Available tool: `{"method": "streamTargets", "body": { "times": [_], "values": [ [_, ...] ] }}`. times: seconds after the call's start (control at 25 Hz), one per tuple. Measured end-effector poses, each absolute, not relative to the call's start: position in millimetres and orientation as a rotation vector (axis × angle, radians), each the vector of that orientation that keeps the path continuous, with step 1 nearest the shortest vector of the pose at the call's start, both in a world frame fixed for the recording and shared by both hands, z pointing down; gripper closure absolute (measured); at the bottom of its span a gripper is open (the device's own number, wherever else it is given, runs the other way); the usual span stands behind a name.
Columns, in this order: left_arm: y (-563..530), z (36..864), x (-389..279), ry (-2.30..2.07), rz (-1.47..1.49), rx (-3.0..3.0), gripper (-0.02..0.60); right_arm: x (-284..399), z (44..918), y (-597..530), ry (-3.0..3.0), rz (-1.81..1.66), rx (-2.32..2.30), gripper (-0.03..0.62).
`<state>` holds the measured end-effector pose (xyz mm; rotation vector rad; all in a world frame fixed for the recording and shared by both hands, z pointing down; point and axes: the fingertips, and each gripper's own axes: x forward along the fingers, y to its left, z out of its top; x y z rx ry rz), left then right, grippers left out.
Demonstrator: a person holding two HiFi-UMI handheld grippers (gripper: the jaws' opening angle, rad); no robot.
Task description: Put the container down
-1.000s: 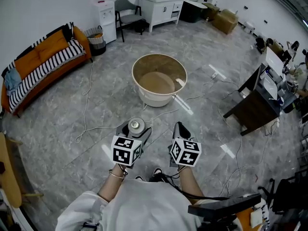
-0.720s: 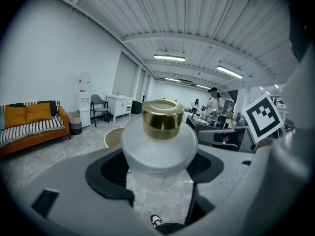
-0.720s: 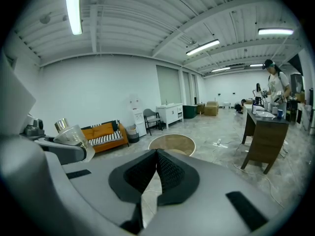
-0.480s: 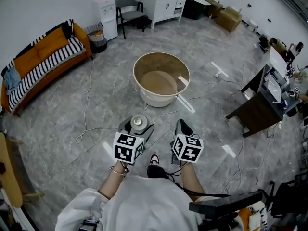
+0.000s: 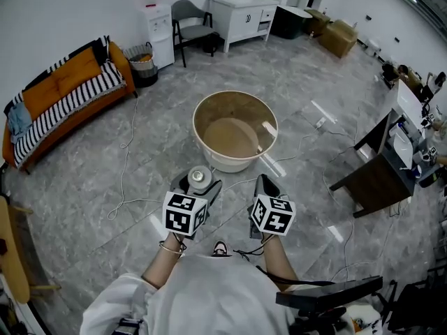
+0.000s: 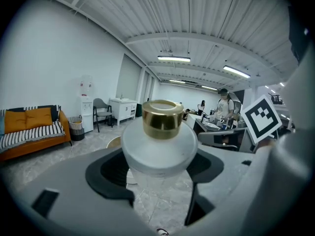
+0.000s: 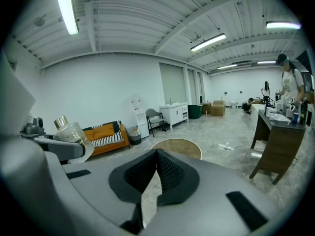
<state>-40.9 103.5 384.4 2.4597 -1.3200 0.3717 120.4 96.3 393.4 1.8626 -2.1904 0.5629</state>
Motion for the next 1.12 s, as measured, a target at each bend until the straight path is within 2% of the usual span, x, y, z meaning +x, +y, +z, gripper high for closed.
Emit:
{"method": "streamTargets", "body": {
  "times": [0.64, 1.12],
  "values": [
    [-0.7, 372.6, -3.7, -1.393, 0.375, 2.451, 0.244, 164.2, 385.7, -17.7, -2.24, 0.568, 1.823, 0.571],
    [-30.4, 383.2, 20.6, -1.396, 0.4, 2.422, 0.244, 194.6, 395.6, -51.0, -2.235, 0.647, 1.824, 0.571]
  ]
}}
